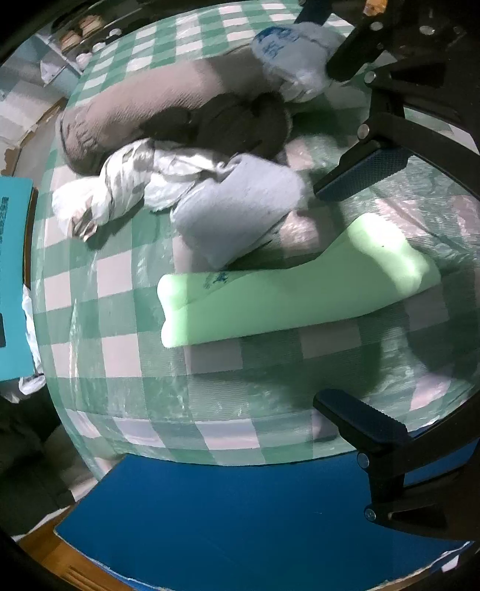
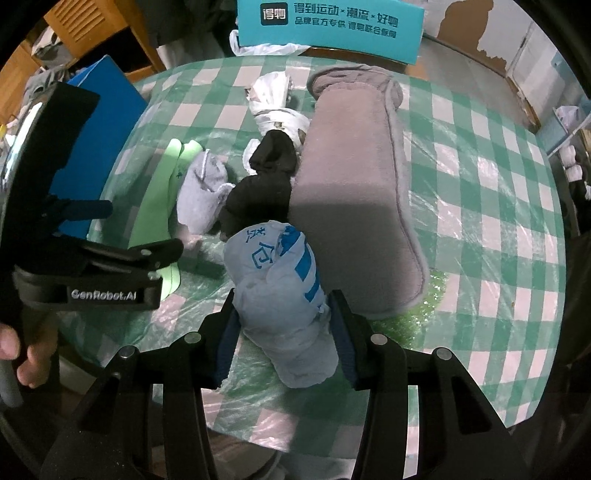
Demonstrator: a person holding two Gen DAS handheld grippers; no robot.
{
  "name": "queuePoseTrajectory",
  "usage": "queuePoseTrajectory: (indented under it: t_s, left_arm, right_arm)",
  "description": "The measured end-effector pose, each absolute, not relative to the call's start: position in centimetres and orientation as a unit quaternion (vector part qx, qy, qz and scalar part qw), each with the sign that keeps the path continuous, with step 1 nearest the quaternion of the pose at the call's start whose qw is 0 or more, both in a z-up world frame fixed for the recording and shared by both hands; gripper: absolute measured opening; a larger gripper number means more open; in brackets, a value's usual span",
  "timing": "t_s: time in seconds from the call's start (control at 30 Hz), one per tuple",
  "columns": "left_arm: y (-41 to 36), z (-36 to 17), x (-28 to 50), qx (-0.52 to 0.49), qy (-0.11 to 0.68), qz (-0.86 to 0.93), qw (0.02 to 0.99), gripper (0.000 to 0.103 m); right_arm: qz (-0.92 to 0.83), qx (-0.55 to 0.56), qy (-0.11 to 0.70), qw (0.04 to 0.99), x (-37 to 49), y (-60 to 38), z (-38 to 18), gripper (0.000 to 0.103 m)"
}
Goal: Organize soft objects
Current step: 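Grasp the green insole with the left gripper while the right gripper grasps the white-blue sock bundle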
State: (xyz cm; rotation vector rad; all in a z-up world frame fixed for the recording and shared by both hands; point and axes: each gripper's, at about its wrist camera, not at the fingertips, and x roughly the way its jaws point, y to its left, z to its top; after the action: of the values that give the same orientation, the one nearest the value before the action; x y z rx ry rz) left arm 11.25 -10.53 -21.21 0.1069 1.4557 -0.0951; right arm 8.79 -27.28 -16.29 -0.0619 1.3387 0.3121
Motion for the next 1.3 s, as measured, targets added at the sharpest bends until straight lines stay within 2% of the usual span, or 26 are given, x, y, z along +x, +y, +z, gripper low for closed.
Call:
queuePoseTrajectory:
  t_s: [0.23,0.47,0.53,0.73,0.83,0.87,0.9,1.1,1.3]
  left_arm:
    - [-10.6,-21.5,12.8,0.055,0.661,-0.039,0.747,0.102]
    - [-12.0,-22.1,13.9,0.085,0.643,-0.032,0.760,0.093]
    - [-12.7,-22.5,14.3,0.095,0.638,-0.028,0.764,0.087]
    - [-12.7,-22.0,14.7,0.112,0.623,-0.013,0.774,0.057]
    - [-12.3,-21.9,15.3,0.116,0.619,-0.015,0.777,0.035]
    - [-12.1,-21.8,15.4,0.113,0.620,-0.019,0.776,0.021]
    - [-12.0,-21.7,15.6,0.106,0.622,-0.024,0.775,0.014]
    - [-11.2,-21.7,16.4,0.082,0.629,-0.038,0.772,0.006]
    - [-10.7,-20.5,15.6,0.083,0.620,-0.044,0.779,0.006]
  right_arm:
    - [0.146,-0.018,0.613,0.776,8.8,-27.6,-16.0,0.046]
    - [0.147,-0.014,0.608,0.780,8.8,-27.4,-15.7,0.046]
    - [0.147,-0.015,0.607,0.781,8.8,-27.4,-15.5,0.046]
    - [0.145,-0.019,0.603,0.785,8.8,-27.3,-15.2,0.046]
    - [0.144,-0.020,0.601,0.786,8.8,-27.3,-15.0,0.046]
    - [0.144,-0.021,0.600,0.787,8.8,-27.2,-15.0,0.046]
    - [0.144,-0.021,0.599,0.787,8.8,-27.2,-14.9,0.046]
    - [0.145,-0.023,0.592,0.793,8.6,-26.9,-14.1,0.046]
    - [0.145,-0.025,0.589,0.795,8.5,-26.8,-13.8,0.046]
